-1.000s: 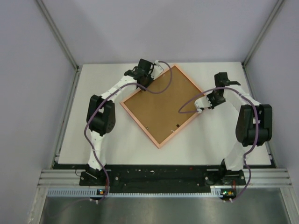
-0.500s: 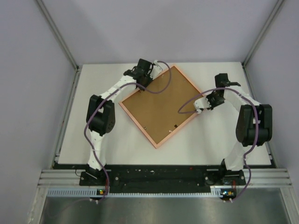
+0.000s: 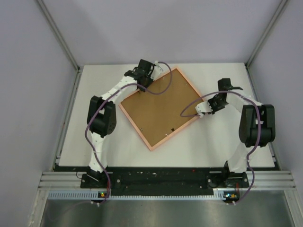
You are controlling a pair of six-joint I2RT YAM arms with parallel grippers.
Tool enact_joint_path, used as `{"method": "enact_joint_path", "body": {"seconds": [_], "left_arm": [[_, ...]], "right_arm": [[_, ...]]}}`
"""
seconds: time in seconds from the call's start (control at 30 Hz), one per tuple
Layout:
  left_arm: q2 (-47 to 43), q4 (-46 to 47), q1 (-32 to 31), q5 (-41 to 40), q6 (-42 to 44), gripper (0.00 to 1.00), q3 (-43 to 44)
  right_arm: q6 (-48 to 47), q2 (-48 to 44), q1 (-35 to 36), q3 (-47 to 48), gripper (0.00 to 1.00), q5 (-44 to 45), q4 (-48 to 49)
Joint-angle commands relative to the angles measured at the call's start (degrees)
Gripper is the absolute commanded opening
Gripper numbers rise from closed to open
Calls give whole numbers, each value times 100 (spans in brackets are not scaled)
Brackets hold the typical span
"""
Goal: Take the photo out of the frame
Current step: Release the photo frame item from the photo frame.
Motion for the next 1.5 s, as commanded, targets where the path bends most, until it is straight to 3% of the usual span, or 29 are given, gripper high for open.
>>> {"method": "enact_joint_path", "body": {"seconds": [0.0,1.17,1.47], "left_arm": [[-233,519,-87,159,-172,0,127],[224,659,-254,572,-594,0,170],[260,695,-254,625,-629,0,39]], "right_arm": [[-4122,121,79,-252,0,-799,276],[-4122,367,492,-604,0,-2021,2280],[-4122,385,325,-630,0,-2284,2886]]}}
